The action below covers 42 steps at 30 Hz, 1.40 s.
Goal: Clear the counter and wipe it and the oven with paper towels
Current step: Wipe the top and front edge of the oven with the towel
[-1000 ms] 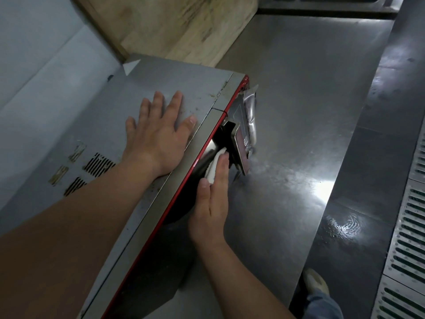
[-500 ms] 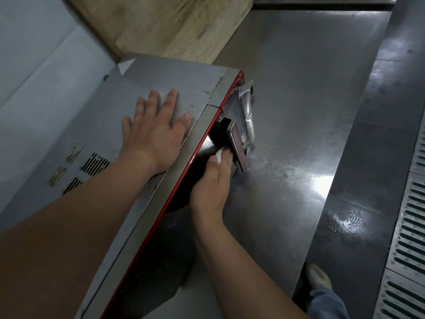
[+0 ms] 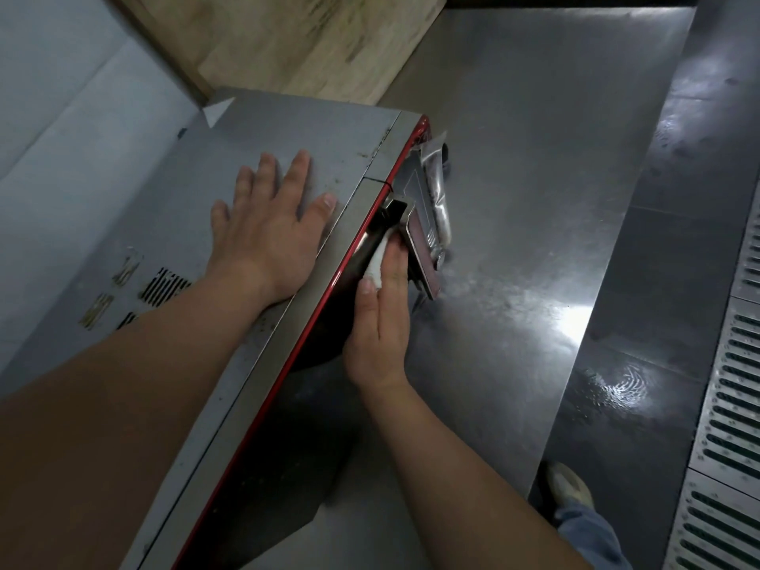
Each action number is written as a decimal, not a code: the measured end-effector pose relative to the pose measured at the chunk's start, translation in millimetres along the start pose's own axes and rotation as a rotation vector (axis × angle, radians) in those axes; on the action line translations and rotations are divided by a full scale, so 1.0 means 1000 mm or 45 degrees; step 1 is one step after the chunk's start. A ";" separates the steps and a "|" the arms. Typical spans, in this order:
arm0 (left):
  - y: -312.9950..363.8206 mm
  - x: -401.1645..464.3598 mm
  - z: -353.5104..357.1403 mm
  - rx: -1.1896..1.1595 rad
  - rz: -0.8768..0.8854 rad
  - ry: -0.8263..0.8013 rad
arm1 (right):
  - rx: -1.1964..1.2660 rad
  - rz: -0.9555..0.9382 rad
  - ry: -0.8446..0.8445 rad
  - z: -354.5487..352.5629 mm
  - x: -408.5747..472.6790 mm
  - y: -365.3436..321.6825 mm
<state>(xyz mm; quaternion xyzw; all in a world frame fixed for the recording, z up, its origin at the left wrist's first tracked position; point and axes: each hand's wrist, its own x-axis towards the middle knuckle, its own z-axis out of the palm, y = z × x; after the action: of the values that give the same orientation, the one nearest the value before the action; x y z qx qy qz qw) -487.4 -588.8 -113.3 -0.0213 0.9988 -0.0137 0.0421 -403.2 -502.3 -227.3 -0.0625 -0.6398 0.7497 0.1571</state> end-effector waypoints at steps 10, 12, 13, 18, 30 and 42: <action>-0.001 0.001 0.000 -0.003 0.014 0.001 | 0.129 0.829 0.105 -0.030 -0.010 0.092; -0.002 0.002 -0.001 -0.004 0.009 0.003 | 0.163 0.877 0.146 -0.025 -0.004 0.084; -0.002 0.002 -0.001 0.003 0.011 0.005 | 0.179 0.893 0.184 -0.021 -0.004 0.075; -0.002 0.004 0.001 0.026 -0.004 -0.004 | 0.252 0.595 0.160 0.001 -0.031 0.000; -0.002 0.005 0.002 0.030 0.001 -0.007 | 0.023 0.292 -0.036 0.015 -0.124 0.013; -0.005 0.008 0.001 0.083 0.033 -0.057 | 0.244 1.109 0.223 -0.001 -0.066 0.051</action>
<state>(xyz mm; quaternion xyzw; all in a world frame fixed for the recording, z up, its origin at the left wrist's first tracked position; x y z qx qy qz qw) -495.3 -594.6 -115.0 -0.0071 0.9968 -0.0453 0.0653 -349.0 -529.2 -284.2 -0.3741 -0.4659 0.7937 -0.1145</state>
